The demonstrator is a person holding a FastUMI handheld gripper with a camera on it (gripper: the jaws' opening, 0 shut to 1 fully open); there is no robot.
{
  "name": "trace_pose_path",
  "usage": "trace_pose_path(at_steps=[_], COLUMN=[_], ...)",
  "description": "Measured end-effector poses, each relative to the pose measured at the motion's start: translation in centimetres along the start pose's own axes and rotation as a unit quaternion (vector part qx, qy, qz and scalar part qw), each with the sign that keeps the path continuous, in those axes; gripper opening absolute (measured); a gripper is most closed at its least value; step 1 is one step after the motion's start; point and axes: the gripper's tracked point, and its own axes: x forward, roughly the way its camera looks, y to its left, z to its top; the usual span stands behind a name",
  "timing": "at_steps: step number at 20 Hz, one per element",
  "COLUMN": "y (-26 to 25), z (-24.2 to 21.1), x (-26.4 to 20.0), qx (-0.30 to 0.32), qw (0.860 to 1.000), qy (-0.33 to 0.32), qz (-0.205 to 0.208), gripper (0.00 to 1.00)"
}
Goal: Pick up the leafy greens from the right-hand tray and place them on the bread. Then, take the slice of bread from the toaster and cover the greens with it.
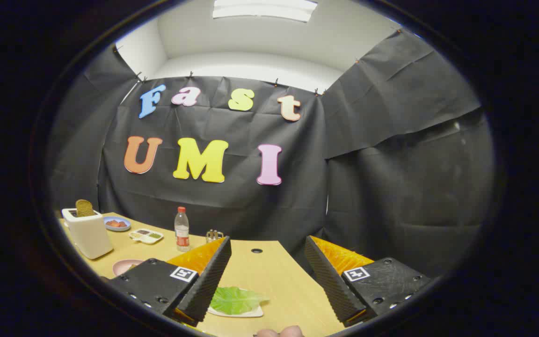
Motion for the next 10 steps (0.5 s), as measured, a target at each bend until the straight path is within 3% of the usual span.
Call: trace_pose_path(at_steps=[10], y=[0.09], z=[0.62], x=[-0.32], qx=[0.016], qw=[1.0], qy=[-0.007], qz=[0.001], gripper=[0.97])
